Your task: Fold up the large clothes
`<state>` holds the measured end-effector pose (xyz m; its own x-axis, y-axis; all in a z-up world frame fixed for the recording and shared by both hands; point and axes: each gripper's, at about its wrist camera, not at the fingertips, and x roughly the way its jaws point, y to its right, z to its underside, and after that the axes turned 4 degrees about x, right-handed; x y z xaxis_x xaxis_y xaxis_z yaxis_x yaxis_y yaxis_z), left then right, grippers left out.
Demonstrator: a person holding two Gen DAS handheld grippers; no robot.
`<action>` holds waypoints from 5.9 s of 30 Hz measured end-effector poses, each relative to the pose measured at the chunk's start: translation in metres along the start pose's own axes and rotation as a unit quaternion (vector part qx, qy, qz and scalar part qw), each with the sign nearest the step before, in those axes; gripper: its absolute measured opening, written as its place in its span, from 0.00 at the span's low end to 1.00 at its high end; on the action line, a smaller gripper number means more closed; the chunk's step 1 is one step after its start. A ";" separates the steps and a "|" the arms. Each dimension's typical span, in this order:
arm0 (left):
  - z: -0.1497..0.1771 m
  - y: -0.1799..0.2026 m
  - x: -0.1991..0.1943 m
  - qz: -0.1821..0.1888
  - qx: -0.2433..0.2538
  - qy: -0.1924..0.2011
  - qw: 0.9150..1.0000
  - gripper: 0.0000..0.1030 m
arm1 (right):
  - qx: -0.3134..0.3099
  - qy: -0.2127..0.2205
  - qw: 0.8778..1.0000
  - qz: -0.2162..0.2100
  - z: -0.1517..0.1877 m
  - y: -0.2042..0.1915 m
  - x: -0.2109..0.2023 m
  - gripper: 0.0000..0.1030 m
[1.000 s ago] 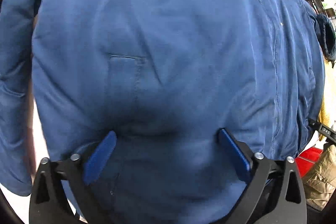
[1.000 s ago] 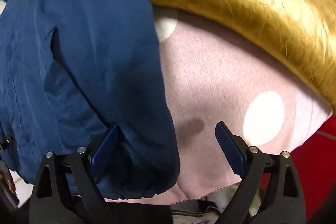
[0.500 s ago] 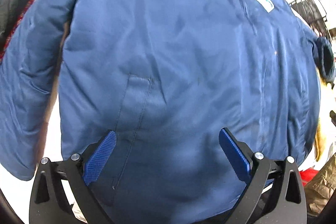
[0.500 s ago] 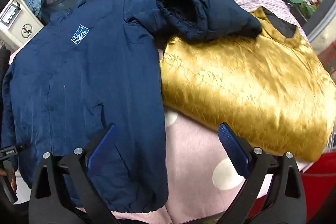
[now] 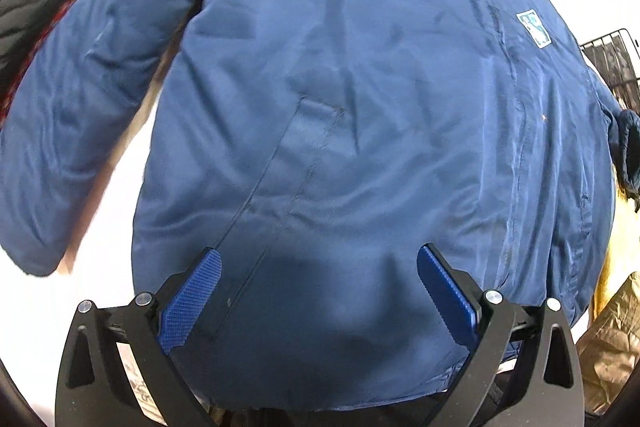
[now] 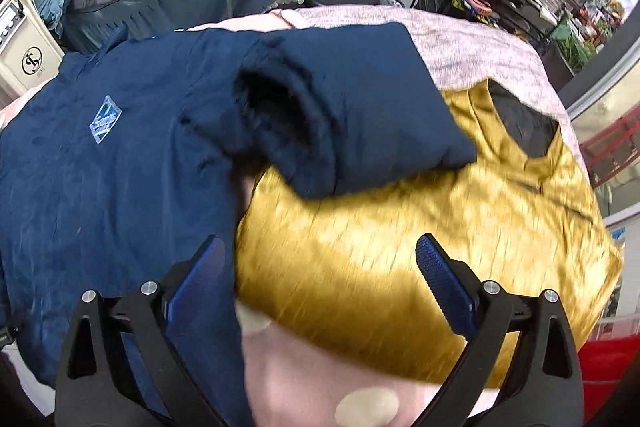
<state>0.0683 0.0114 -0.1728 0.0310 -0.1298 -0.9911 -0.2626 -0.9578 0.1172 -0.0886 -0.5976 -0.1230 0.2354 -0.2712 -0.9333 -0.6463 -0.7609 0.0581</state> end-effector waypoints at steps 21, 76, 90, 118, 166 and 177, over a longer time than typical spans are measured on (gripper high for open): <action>0.053 0.027 -0.012 -0.027 -0.011 -0.015 0.999 0.94 | 0.064 0.088 0.993 -0.053 -0.057 0.062 0.006 0.22; -0.164 0.133 -0.020 0.043 0.137 0.115 0.983 0.94 | -0.120 -0.018 0.989 -0.090 -0.068 -0.239 0.040 0.73; -0.183 0.188 0.091 0.015 0.188 0.006 0.982 0.95 | -0.155 -0.096 0.983 -0.035 -0.028 -0.231 0.120 0.95; -0.165 0.181 0.088 0.016 0.192 0.051 0.980 0.94 | -0.163 -0.057 0.985 -0.005 -0.002 -0.258 0.101 0.95; 0.003 -0.133 0.024 -0.177 0.035 0.066 0.981 0.83 | -0.337 -0.077 0.934 -0.085 0.191 -0.359 -0.045 0.95; -0.061 -0.190 -0.085 0.023 -0.144 0.163 0.976 0.12 | -0.291 -0.084 0.950 -0.080 0.176 -0.330 -0.042 0.95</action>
<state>0.1742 0.1884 -0.1073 0.3437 -0.2036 -0.9167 0.0088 -0.9755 0.2199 -0.0130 -0.2319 -0.1655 0.1456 -0.0631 -0.9873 -0.0907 -0.9946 0.0502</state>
